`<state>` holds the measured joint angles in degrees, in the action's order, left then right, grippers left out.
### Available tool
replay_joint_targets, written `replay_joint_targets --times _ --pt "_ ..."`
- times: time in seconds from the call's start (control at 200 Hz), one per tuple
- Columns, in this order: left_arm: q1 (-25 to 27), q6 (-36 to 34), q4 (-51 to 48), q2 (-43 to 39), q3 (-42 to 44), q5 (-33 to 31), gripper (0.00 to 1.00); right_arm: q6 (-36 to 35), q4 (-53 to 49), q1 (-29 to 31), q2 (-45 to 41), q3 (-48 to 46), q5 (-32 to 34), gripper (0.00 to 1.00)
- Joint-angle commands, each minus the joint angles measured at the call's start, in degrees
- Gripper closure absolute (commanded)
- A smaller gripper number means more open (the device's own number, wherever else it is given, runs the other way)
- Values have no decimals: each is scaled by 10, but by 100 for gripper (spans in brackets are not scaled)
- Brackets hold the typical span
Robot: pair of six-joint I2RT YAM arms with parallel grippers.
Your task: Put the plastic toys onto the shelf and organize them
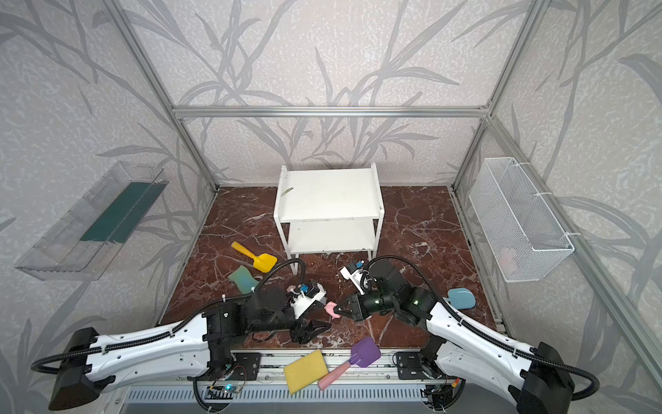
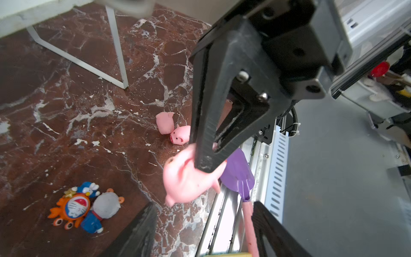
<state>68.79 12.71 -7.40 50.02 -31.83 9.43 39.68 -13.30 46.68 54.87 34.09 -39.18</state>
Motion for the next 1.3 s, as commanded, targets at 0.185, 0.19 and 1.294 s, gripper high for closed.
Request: replay_joint_targets --times 0.185,0.19,1.294 --pt "80 -219 71 -35 48 -180 18 30 -162 -22 57 64 -78 99" --pt "82 -222 73 -35 50 -183 18 31 -163 -22 58 64 -78 99" --pt "126 -377 216 106 56 -170 100 47 -153 -32 81 53 -108 92"
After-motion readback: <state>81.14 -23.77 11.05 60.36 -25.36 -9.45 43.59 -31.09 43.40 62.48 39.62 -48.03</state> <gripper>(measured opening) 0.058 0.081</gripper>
